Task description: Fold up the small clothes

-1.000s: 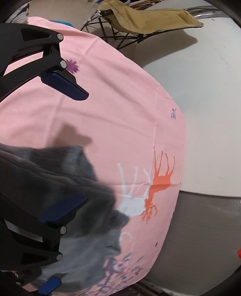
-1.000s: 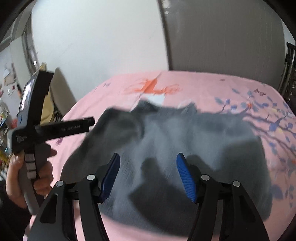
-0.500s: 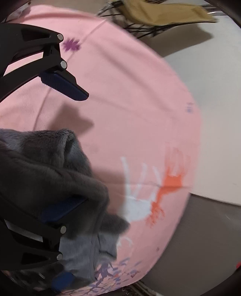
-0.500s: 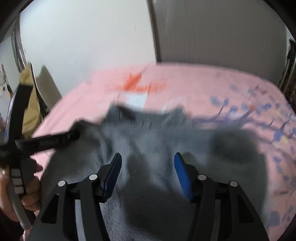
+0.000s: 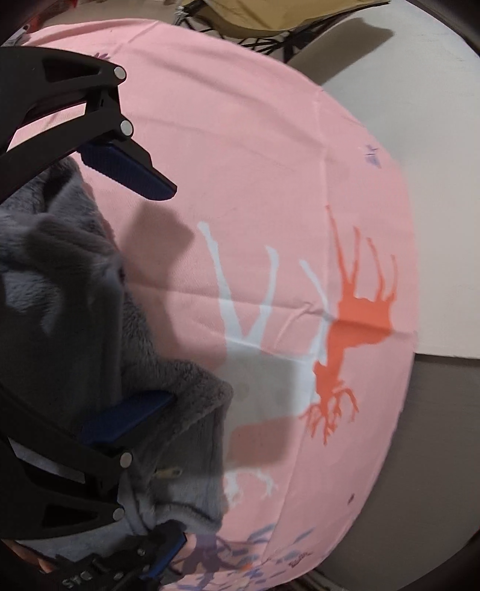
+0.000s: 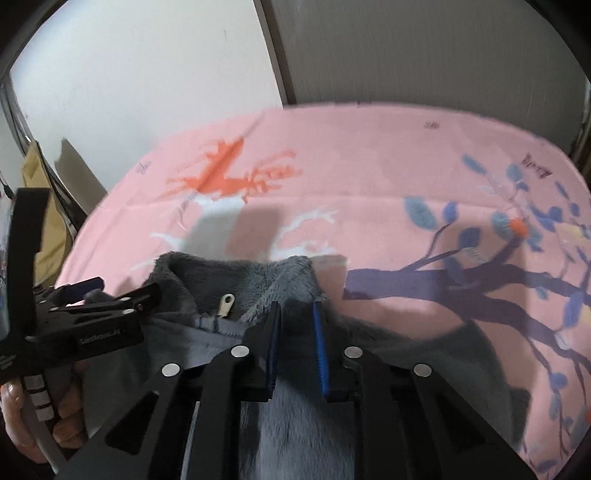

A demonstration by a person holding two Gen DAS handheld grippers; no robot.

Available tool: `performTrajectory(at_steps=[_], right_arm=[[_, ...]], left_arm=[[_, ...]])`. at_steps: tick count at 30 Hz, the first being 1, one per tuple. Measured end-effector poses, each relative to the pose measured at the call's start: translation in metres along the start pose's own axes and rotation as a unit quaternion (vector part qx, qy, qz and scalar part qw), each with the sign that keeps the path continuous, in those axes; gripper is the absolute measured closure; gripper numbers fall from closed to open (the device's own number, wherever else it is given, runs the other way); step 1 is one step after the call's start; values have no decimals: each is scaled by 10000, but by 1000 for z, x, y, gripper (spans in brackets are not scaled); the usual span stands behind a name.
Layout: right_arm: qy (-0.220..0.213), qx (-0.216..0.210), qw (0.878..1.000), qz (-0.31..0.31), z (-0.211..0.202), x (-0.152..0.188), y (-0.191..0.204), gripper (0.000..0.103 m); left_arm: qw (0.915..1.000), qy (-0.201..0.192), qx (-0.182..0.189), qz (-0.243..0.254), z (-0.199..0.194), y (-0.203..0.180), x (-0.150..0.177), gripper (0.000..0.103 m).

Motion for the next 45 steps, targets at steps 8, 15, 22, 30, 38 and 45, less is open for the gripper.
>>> performTrajectory(at_steps=[8, 15, 22, 30, 38, 45], right_arm=[[-374, -14, 9986, 376, -25, -10, -14, 88], [90, 81, 9999, 88, -20, 21, -6, 89], [-855, 522, 9948, -189, -98, 48, -2, 85], [-644, 223, 9970, 374, -110, 117, -30, 85], [-1274, 40, 9851, 1156, -164, 150, -32, 68], [-1033, -335, 9805, 1637, -155, 192, -22, 63]], left_arm=[[9991, -355, 171, -173, -30, 14, -11, 4], [9999, -39, -131, 8, -13, 26, 9, 5], [9951, -913, 386, 62, -100, 39, 41, 4], [9988, -324, 346, 93, -71, 54, 108, 4], [9947, -560, 635, -575, -113, 69, 127, 4], [9946, -599, 837, 137, -126, -2, 144, 4]])
Point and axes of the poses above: each gripper's, at about its wrist camera, not at the fingertips, and z roughly the way its jaws point, y to its left, x to its underside, the point moved 7 cm from there along z, roughly the way its jaws point, and after that the axes turned 12 degrees about -z, right-handed, at the moved point
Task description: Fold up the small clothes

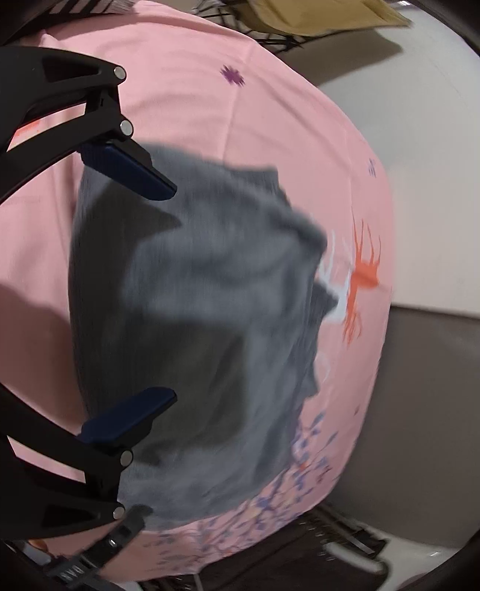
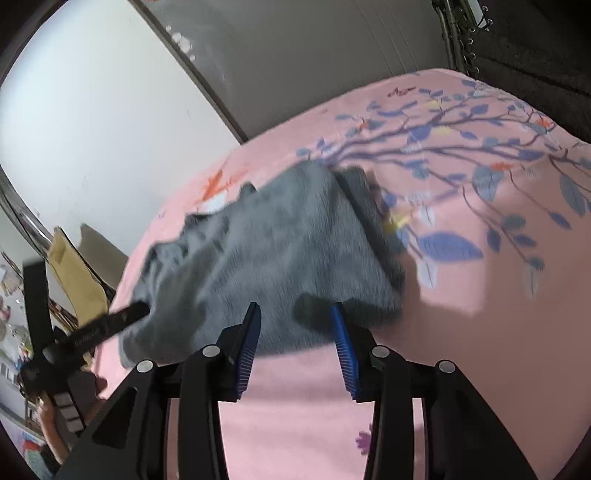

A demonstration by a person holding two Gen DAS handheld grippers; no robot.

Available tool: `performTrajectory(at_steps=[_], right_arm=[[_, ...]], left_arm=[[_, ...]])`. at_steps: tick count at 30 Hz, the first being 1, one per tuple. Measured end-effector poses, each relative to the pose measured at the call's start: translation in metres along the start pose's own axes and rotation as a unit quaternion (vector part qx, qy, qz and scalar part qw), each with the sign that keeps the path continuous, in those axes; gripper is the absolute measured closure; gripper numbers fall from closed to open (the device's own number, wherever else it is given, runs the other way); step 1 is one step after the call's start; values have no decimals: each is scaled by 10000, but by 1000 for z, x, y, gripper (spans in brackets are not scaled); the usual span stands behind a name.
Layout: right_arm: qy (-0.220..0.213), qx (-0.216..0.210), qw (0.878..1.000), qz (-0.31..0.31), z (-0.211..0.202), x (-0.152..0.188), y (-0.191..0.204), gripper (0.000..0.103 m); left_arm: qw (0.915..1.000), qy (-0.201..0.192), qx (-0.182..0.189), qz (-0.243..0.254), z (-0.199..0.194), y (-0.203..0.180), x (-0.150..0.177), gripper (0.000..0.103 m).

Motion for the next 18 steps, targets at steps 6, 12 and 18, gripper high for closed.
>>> performTrajectory(at_steps=[6, 12, 18], right_arm=[[-72, -78, 9998, -156, -3, 2, 10, 63], [-24, -230, 9997, -56, -3, 5, 13, 57], [-74, -158, 9996, 239, -4, 7, 0, 51]], left_arm=[[9990, -32, -289, 328, 29, -19, 19, 4], [9999, -62, 83, 121, 9, -27, 3, 4], [9998, 38, 170, 100, 23, -42, -14, 4]])
Point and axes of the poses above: each gripper's, at about its wrist camera, not at the fingertips, and z roughly the way its jaws point, y to its left, x to its underside, the point moved 7 cm from there along z, roughly the way its jaws point, and after that the axes turned 12 degrees about -z, right-handed, at the moved point
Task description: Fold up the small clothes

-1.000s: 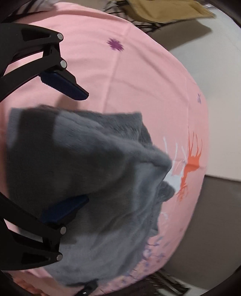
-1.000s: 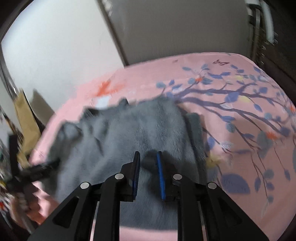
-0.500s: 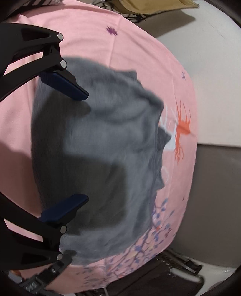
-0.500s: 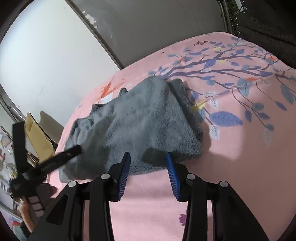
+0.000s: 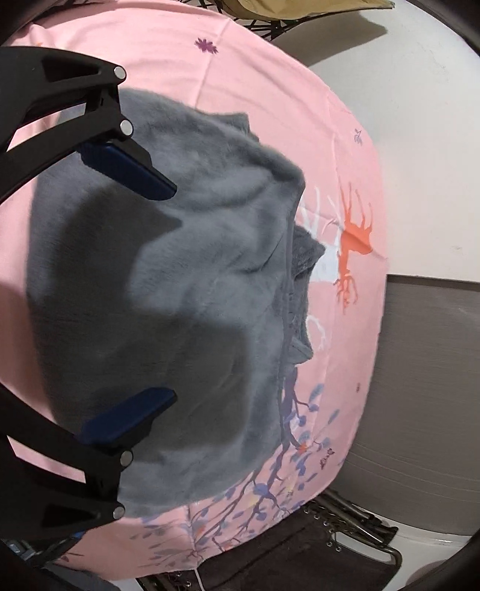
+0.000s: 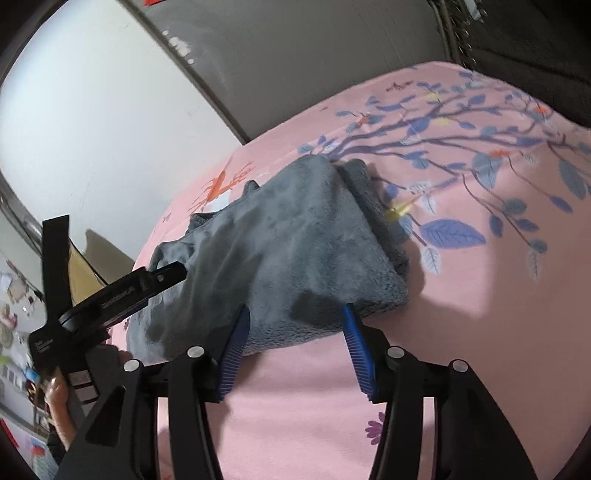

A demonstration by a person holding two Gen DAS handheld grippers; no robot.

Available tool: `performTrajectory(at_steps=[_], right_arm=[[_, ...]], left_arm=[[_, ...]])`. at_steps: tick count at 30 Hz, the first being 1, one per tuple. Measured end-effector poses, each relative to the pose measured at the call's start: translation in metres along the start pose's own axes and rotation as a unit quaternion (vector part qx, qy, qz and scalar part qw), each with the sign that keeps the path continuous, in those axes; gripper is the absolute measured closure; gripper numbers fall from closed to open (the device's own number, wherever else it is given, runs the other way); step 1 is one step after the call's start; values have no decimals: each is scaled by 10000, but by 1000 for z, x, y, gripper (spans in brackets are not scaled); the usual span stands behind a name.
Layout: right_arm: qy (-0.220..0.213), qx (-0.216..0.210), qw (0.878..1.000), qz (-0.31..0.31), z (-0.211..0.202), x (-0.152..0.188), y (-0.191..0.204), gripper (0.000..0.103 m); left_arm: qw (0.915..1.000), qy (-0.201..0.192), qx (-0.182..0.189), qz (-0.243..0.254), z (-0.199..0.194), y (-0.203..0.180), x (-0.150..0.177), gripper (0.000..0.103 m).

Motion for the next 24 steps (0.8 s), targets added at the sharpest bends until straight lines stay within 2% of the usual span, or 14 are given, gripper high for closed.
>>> performTrajectory(at_steps=[3, 5, 7, 13, 18, 22, 24], right_arm=[[41, 21, 10000, 58, 4, 3, -3, 51], [63, 26, 10000, 66, 5, 3, -4, 51], [75, 33, 9999, 106, 6, 4, -6, 51], [119, 58, 9996, 243, 6, 9, -11, 48], [162, 52, 9990, 415, 7, 16, -16, 47], [120, 52, 9988, 471, 8, 14, -18, 47], [76, 59, 9986, 522, 10, 12, -19, 47]], left_arm=[[9996, 239, -127, -14, 32, 6, 5, 4], [9988, -61, -357, 321, 38, 1, 9, 4], [9986, -148, -434, 259, 37, 1, 12, 4], [9993, -138, -289, 211, 36, 4, 12, 4], [9999, 25, -107, 74, 26, 4, 7, 5], [9996, -239, 66, 107, 5, 2, -5, 5], [9999, -40, 147, -23, 14, 4, -6, 5]])
Point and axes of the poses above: each gripper's, at about its wrist camera, not at the fingertips, and z roughly the way its jaws point, y to its left, x to its underside, the point moved 7 cm from there along z, roughly the way its jaws point, and after that the axes turned 12 degrees about -z, right-handed, at the moved point
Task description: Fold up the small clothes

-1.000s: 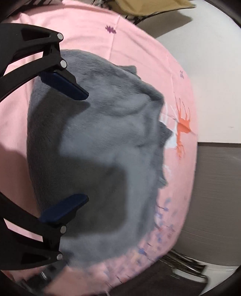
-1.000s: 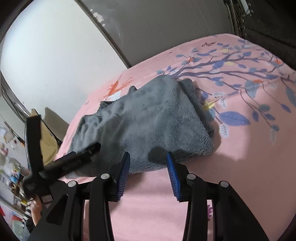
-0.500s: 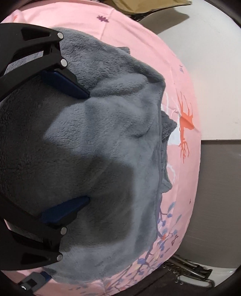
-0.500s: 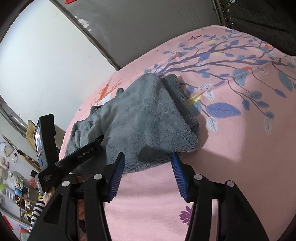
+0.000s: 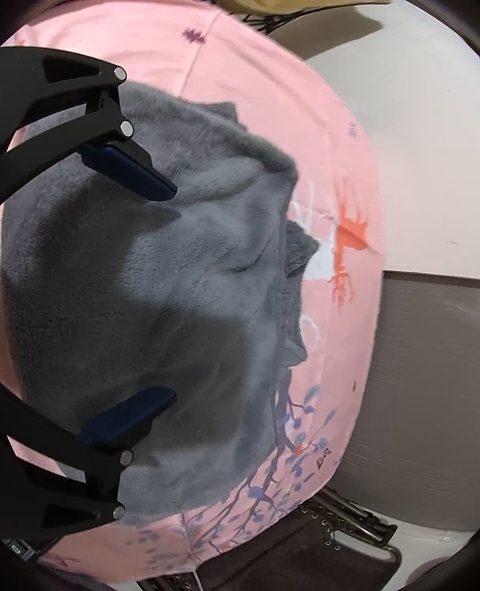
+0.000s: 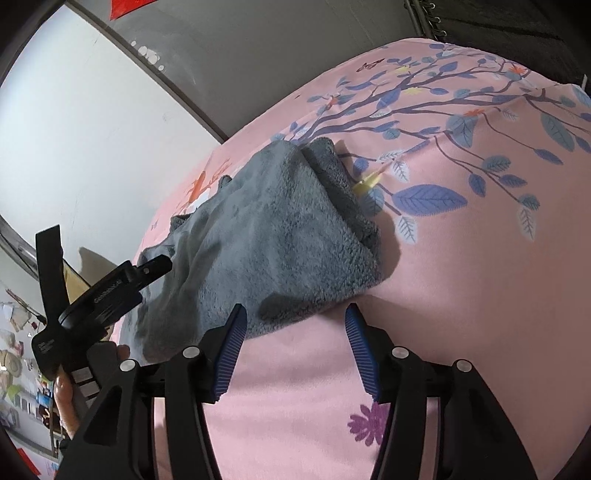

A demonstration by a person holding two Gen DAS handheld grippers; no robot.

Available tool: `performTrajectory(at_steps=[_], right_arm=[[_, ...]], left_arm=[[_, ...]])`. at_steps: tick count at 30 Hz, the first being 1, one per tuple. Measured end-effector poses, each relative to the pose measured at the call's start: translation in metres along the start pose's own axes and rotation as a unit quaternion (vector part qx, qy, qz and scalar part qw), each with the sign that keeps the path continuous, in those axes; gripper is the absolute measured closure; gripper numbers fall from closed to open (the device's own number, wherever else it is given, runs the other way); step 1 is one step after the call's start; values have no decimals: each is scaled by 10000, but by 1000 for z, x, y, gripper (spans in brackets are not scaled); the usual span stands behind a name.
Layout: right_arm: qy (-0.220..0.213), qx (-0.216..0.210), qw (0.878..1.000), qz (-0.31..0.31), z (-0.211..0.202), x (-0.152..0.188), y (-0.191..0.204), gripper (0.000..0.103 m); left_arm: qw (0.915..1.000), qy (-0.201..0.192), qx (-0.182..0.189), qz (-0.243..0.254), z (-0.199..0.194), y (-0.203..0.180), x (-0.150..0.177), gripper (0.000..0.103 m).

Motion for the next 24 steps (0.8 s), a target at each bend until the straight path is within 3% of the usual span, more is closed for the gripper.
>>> performTrajectory(at_steps=[1, 2, 4, 8, 16, 19, 24], right_arm=[[-27, 3, 10000, 47, 1, -1, -1, 47], [-80, 3, 9999, 135, 2, -3, -2, 47], [-200, -27, 9993, 307, 3, -7, -7, 47], [-420, -177, 9948, 909, 8, -20, -23, 47], [-357, -237, 9929, 1106, 8, -10, -12, 46], [-409, -166, 9908, 1279, 7, -9, -13, 46], [-673, 85, 9870, 1456, 24, -36, -24, 46]], left_arm=[[9996, 247, -49, -133, 16, 7, 4, 4], [9996, 256, -98, -90, 24, 9, 6, 4], [9987, -119, -308, 397, 27, 2, 13, 4], [9994, -81, -270, 183, 27, 4, 14, 4], [9995, -123, -219, 168, 25, 5, 15, 4], [9995, -123, -215, 174, 25, 5, 15, 4], [9995, -126, -228, 179, 26, 6, 15, 4]])
Point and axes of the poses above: each gripper's, at about its wrist camera, not at the fingertips, and z roughly the way its jaws point, y to its left, x to its underside, the point moved 7 cm from there along z, roughly the way its jaws point, and after that the axes turned 12 degrees about -z, right-handed, at the moved point
